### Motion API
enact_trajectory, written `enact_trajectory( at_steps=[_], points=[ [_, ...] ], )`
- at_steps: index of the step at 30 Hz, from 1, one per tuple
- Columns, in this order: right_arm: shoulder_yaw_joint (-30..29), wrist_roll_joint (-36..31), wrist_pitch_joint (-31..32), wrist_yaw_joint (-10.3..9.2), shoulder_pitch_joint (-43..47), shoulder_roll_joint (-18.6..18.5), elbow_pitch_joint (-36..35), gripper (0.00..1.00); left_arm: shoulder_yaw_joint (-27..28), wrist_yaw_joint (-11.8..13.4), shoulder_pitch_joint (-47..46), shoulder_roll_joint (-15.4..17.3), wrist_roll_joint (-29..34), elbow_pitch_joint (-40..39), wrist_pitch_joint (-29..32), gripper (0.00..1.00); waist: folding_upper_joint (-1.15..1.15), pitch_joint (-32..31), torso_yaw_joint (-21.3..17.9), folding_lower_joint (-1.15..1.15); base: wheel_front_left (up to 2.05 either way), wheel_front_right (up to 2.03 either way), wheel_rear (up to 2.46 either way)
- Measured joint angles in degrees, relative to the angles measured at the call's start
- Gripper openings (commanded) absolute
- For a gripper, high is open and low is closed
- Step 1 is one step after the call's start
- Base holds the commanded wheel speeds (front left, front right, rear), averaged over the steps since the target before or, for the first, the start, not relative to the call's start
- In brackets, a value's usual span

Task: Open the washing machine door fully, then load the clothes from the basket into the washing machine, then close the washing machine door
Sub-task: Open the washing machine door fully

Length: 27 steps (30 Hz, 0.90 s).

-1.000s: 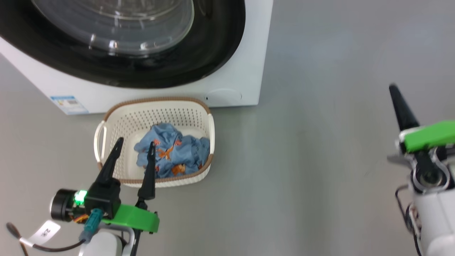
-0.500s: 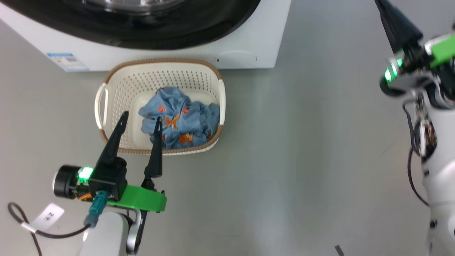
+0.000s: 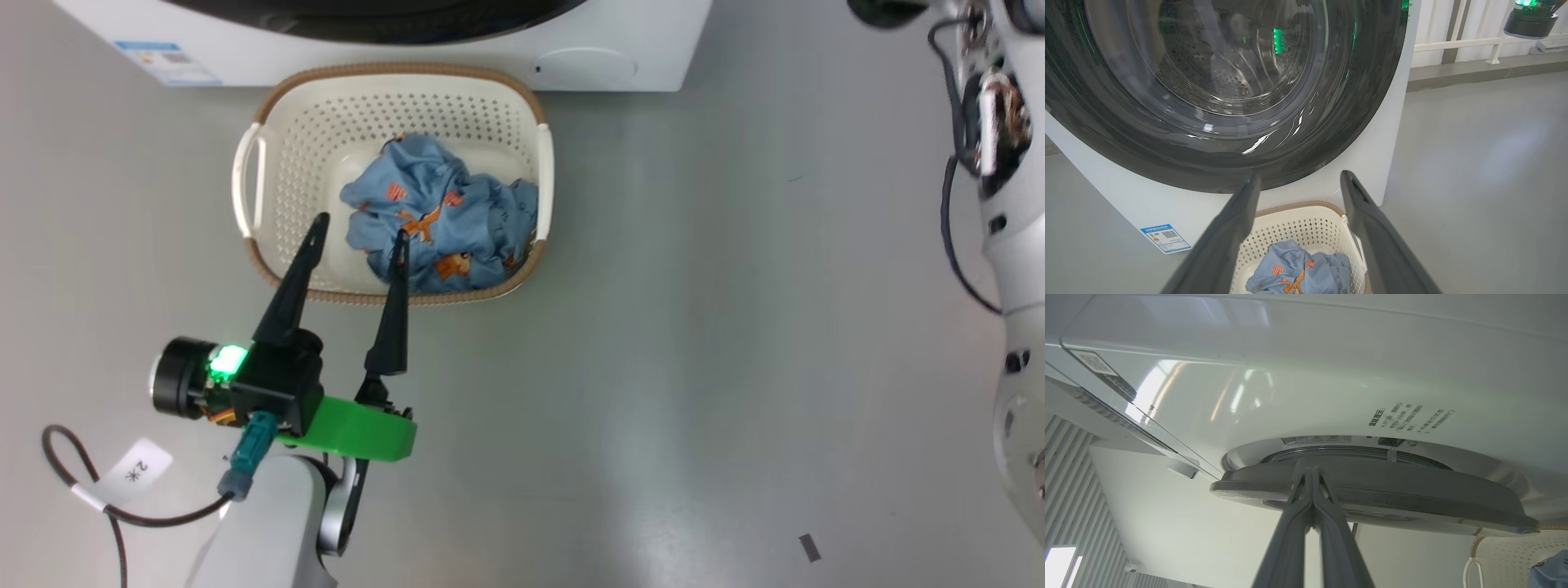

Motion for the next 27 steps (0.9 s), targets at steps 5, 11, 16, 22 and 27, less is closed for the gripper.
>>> enact_trajectory(
  at_steps=[5, 11, 16, 22, 27],
  points=[
    [1.35, -1.69, 0.1, 0.0, -5.45, -0.13, 4.98, 0.0, -1.71, 0.75, -0.8, -0.02, -1.21, -0.11, 0.0, 1.0, 0.0, 1.3, 1.99, 0.0, 0.0, 0.0, 0.0],
    [2.48, -3.34, -0.8, 0.0, -11.37, -0.31, 11.06, 0.0, -3.57, 1.36, -0.8, -0.03, -2.33, -0.45, 0.0, 1.0, 0.0, 2.59, 4.41, -0.01, 0.0, 0.0, 0.0],
    [3.72, -4.86, -1.48, 0.0, -15.05, -0.49, 15.37, 0.0, -4.93, 2.02, -0.8, -0.04, -2.57, -0.87, 0.0, 1.0, 0.0, 3.58, 6.04, -0.01, 0.0, 0.0, 0.0],
    [4.47, -5.7, -1.52, 0.0, -16.56, -0.7, 17.98, 0.0, -5.82, 2.86, -0.89, -0.04, -2.83, -1.0, 0.0, 1.0, 0.0, 4.31, 7.15, -0.01, 0.0, 0.0, 0.0],
    [4.72, -5.7, -0.22, 0.0, -17.78, -0.88, 18.9, 0.0, -6.13, 3.54, -1.84, -0.05, -3.66, -1.15, 0.0, 1.0, 0.0, 4.81, 7.43, -0.01, 0.0, 0.0, 0.0]
  ],
)
